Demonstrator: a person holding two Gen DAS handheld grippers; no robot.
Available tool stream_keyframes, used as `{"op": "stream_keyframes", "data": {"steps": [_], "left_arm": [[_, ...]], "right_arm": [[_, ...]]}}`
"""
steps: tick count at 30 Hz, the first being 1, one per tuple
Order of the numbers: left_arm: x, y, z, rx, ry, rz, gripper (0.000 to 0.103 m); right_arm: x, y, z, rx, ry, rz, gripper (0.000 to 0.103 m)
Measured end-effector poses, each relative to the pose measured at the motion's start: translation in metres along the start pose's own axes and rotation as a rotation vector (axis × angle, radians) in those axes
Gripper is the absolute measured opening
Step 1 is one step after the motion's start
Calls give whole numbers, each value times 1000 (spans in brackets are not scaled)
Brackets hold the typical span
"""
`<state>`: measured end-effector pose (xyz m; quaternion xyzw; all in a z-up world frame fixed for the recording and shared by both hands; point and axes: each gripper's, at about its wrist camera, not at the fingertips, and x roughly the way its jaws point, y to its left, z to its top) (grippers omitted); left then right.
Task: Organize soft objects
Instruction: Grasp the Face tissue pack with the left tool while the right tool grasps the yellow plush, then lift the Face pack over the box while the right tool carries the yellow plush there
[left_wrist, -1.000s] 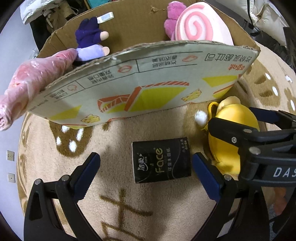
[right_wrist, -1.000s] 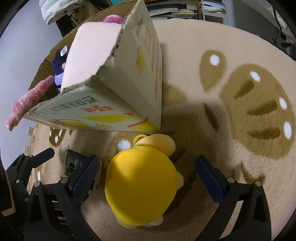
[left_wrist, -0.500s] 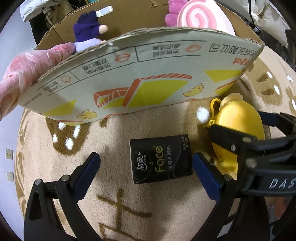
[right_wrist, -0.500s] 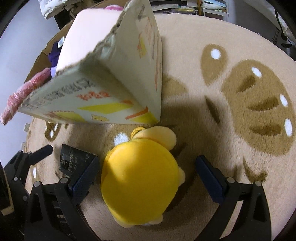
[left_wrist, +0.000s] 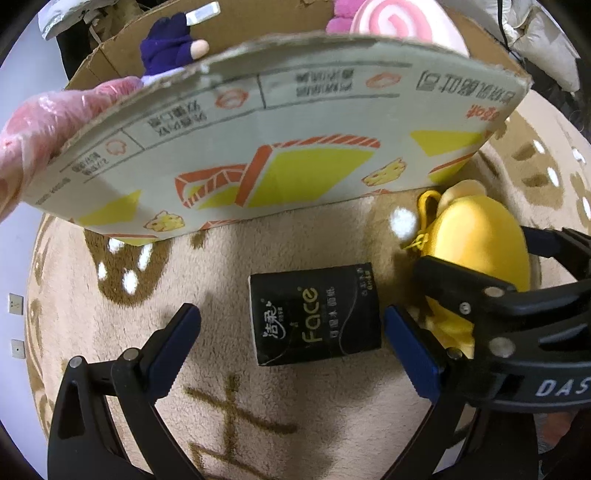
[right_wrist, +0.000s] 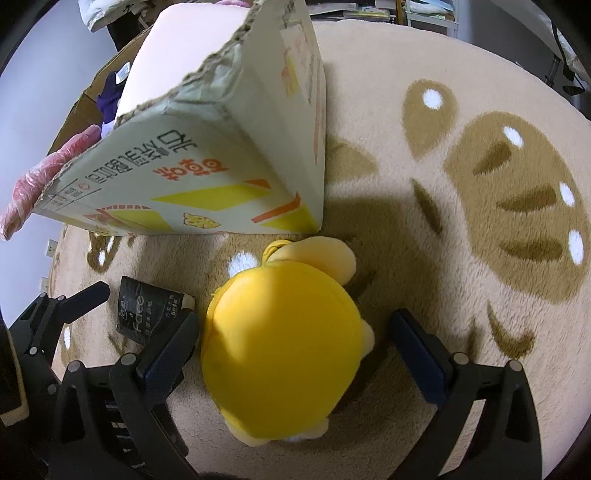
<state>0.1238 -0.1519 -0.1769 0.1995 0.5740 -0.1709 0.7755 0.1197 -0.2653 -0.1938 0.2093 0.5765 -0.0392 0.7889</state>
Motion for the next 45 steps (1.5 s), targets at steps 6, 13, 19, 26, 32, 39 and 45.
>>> {"op": "stream_keyframes", "data": {"steps": [6,13,19,26,32,39,45], "left_arm": [[11,0,-2,-19,21,-24,84],[15,3,-2,-33,24,-51,65],[8,3,-6,-35,-1,-31,64],[-13,12,-17,-49,-39,4,64],[-51,15,-27,-64,-143,40,64],[-110,26,-34,-100,-343,101,64],[-151,37,-27,-201,-508,149,64]], "right_arm": [[0,-4,3,-4,0,-8,103],[-3,-1,-3,4,-9,12,86],[-6,7,-5,-32,-19,20,65],[-25,9,-9,-59,-75,45,51],[-57,14,-14,-85,-169,67,50],[-107,23,-20,-120,-321,105,50],[-143,42,-20,-182,-449,117,50]]}}
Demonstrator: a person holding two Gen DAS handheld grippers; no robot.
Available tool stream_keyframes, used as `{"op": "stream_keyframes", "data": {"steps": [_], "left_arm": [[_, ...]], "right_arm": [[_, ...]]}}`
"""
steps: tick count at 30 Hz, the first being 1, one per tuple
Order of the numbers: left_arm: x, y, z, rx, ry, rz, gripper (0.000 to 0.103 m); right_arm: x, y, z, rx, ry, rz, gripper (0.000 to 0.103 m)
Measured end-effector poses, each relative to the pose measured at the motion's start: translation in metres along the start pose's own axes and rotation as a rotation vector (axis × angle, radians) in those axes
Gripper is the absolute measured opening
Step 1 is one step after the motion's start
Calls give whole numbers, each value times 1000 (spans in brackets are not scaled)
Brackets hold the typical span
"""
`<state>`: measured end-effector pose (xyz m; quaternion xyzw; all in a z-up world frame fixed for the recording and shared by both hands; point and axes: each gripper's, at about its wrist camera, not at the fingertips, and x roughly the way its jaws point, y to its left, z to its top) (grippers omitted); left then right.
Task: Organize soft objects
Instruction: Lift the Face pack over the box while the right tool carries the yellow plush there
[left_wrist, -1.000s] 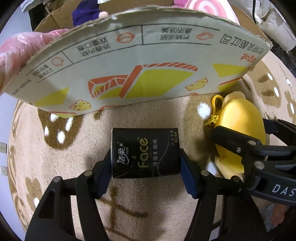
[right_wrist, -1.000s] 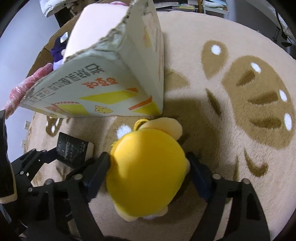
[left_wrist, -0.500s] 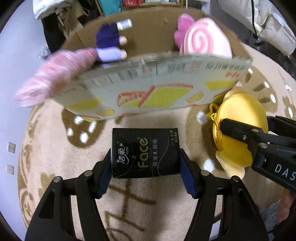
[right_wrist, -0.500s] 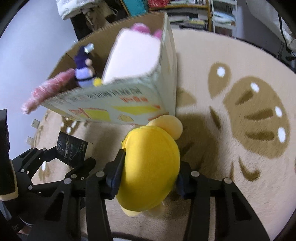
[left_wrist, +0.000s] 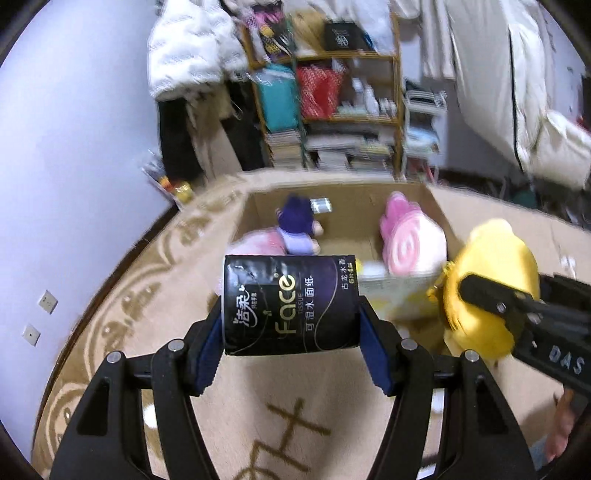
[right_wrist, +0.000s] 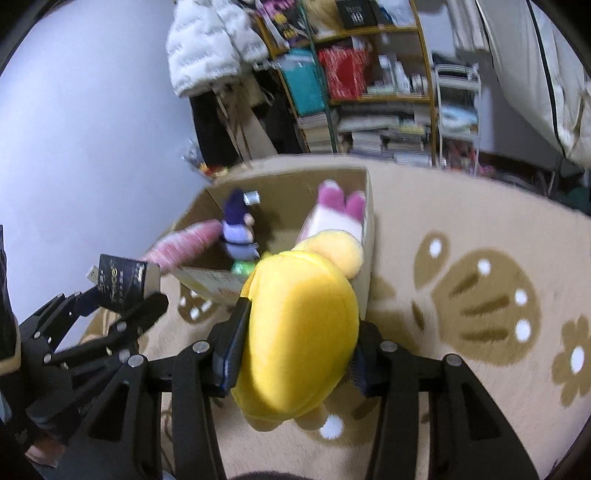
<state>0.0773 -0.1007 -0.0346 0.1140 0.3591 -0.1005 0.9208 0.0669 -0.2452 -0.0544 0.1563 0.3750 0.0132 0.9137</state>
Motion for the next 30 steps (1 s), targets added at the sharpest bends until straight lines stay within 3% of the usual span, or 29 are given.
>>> {"op": "stream_keyframes", "data": {"steps": [8,16,23,30], "left_arm": [[-7,22,38,-67,-106,26,64],[2,27,70,-63,-154,36,64],[16,26,80,-39,-157,18,65],[36,26,80,-30,-108,-23,65]], "right_arm": [[-9,16,34,-54,-105,38,50],[4,15,68,-54,-158,62,50],[17,3,85,-52,-187,92,51],[38,1,90,-70,-199,110,52]]}}
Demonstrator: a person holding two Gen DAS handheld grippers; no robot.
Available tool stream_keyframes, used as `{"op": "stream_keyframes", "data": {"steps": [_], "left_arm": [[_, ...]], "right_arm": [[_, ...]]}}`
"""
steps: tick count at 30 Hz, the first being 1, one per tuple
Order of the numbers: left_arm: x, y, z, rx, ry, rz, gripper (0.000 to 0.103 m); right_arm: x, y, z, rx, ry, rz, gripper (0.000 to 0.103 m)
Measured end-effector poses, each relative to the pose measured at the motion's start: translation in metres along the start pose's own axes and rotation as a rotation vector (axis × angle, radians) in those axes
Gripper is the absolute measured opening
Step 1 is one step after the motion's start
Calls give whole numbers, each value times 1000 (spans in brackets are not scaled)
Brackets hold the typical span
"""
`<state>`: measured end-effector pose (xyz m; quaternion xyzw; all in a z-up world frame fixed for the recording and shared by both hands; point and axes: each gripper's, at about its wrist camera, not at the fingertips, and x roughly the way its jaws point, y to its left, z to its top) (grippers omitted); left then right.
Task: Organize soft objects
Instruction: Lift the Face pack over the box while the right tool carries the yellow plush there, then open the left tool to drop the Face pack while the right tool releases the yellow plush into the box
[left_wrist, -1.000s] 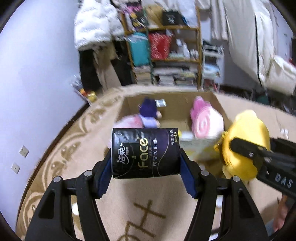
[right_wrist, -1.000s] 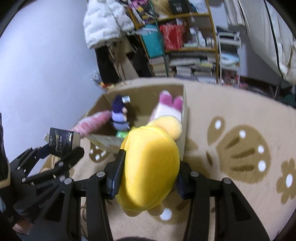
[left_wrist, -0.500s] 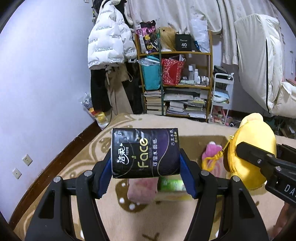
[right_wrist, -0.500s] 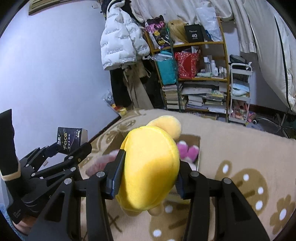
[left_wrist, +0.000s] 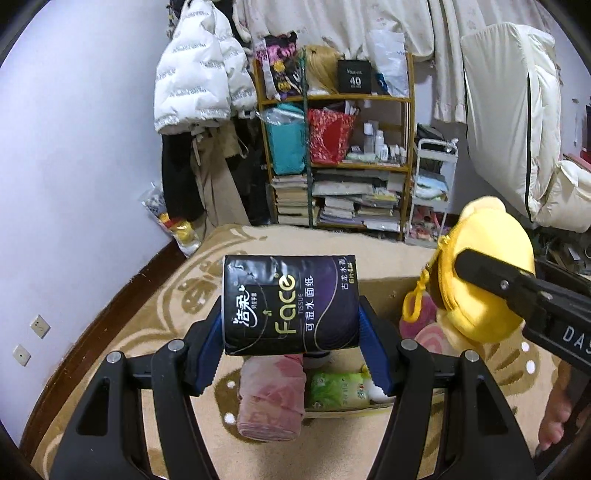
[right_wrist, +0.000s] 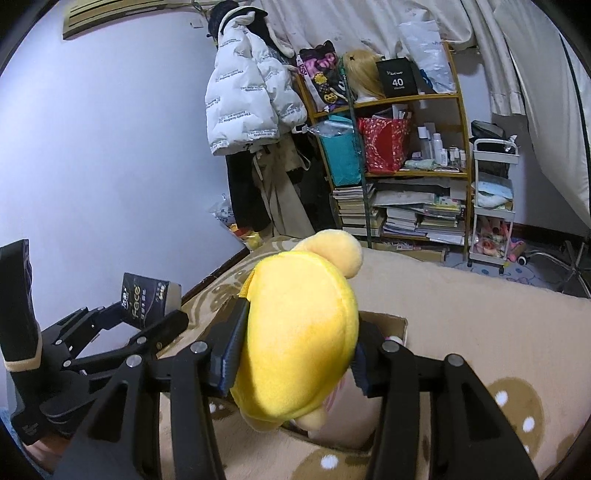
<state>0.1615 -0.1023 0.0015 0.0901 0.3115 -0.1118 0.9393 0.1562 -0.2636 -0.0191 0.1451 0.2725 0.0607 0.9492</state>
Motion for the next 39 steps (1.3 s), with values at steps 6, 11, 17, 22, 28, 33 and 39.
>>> {"op": "stream_keyframes", "data": {"steps": [6,11,17,22,28,33,39], "left_arm": [[22,-9,-9,23,54,-9,65],[33,-17,-11,42,79,-7,65],[44,-24,-17,70,122,3,66],[42,-26,-20,85,118,31,76],[36,-17,-21,66,122,49,77],[26,-6,-20,37,120,53,77],[1,6,-18,-6,96,57,86]], "right_arm": [[19,-14,-9,52,34,25,52],[31,-23,-18,100,72,52,55],[39,-24,-26,106,107,40,60],[40,-27,-27,136,119,54,60],[39,-28,-25,133,116,47,61],[29,-24,-25,130,109,38,70],[12,-14,-25,114,103,11,89]]}}
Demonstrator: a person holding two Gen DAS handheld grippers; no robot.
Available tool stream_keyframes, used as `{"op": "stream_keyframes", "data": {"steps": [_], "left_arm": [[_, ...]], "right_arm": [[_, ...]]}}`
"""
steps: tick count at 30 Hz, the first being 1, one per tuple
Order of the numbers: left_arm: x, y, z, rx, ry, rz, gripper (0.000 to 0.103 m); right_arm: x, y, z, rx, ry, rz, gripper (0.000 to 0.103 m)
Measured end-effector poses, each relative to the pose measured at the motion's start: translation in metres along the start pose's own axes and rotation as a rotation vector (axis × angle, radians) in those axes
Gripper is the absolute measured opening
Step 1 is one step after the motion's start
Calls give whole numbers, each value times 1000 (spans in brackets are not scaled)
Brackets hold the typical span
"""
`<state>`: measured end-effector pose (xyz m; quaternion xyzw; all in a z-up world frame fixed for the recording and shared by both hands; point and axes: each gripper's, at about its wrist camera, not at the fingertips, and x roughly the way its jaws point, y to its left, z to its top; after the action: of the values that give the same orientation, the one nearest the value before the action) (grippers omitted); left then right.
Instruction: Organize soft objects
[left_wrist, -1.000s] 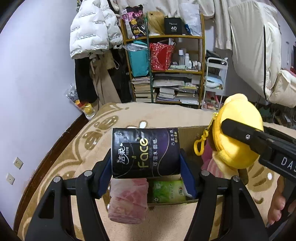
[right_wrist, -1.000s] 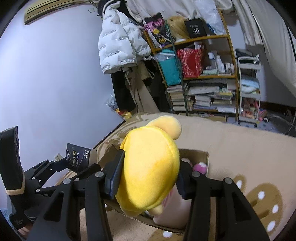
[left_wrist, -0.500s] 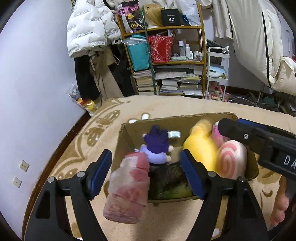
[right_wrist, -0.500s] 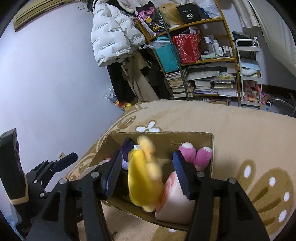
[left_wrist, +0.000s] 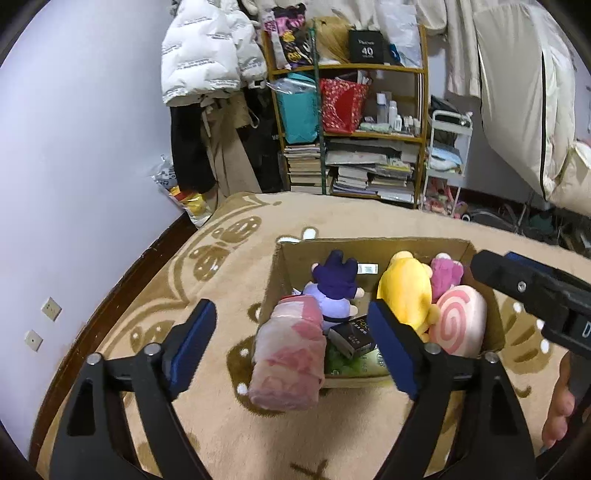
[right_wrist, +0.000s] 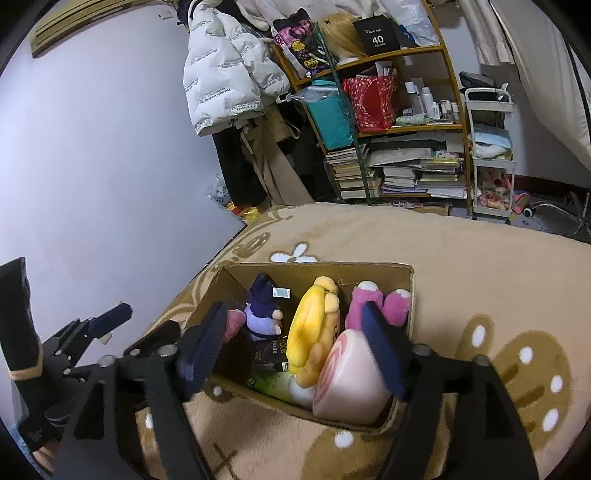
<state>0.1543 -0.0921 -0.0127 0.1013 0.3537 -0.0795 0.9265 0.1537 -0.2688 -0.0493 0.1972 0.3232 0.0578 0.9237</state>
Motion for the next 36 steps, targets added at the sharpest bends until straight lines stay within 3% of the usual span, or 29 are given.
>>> {"op": "stream_keyframes", "data": {"steps": [6,9,23,36], "left_arm": [[-28,12,-2,-19,-32,15,91],[-45,19,-3,-37,-56,26,100],[-125,46,-24,-86,-162,31,100],[-176,52,-55,-72,-235,41,100]], "right_arm": [[-22,11,-2,-6,-8,-16,103],[-40,16,-2,-10,-31,-19,103],[-122,40,-18,-108,-137,-98,103],[-163,63,-42,-192,-220,-112,103]]}}
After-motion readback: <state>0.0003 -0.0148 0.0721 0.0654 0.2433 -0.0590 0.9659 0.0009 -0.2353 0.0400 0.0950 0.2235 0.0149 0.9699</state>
